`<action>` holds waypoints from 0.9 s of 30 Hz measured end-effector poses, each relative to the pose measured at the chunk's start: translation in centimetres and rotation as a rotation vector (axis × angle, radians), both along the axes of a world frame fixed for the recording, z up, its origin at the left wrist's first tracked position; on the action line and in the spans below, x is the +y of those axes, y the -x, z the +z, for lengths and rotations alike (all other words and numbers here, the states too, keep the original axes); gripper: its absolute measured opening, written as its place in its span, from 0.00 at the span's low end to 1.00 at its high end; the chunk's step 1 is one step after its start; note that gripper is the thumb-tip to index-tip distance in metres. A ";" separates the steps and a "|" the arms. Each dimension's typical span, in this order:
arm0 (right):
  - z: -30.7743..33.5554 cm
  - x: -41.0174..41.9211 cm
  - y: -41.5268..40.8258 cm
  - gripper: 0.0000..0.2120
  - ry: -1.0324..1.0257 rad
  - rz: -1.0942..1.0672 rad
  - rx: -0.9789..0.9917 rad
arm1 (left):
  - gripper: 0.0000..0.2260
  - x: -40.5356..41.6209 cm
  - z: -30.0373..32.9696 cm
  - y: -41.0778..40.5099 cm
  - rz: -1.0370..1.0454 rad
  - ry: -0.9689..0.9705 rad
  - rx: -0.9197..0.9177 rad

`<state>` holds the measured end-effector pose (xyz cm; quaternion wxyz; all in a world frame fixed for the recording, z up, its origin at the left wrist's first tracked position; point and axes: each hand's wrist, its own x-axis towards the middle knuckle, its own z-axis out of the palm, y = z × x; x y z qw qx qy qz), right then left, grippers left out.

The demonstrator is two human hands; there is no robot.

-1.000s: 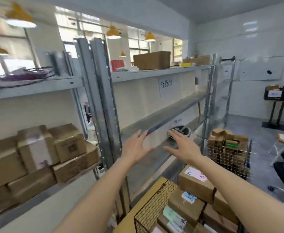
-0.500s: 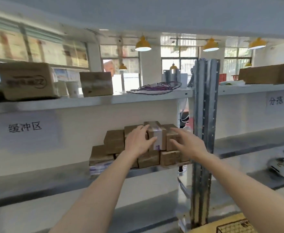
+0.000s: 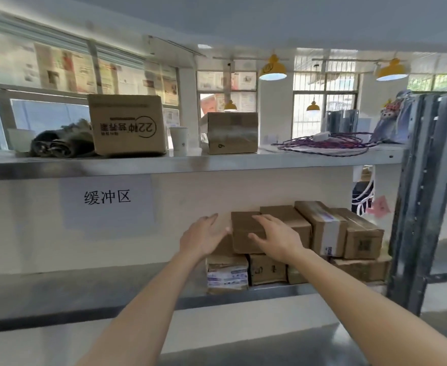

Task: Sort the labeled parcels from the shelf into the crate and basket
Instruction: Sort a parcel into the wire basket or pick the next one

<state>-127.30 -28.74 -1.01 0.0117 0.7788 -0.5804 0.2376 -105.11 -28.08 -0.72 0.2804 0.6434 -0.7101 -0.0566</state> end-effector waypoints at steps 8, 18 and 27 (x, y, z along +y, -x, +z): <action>-1.6 -4.2 -2.1 0.29 -0.058 -0.188 0.125 | 0.33 -6.1 -2.7 -1.2 -0.137 -0.112 0.089; -2.0 -4.6 -4.7 0.29 -0.003 -0.158 0.244 | 0.30 -9.7 -4.3 0.1 -0.237 -0.216 0.365; -2.7 -4.7 -7.4 0.20 -0.106 -0.174 -0.193 | 0.26 -10.0 -5.8 -2.8 -0.325 -0.282 0.648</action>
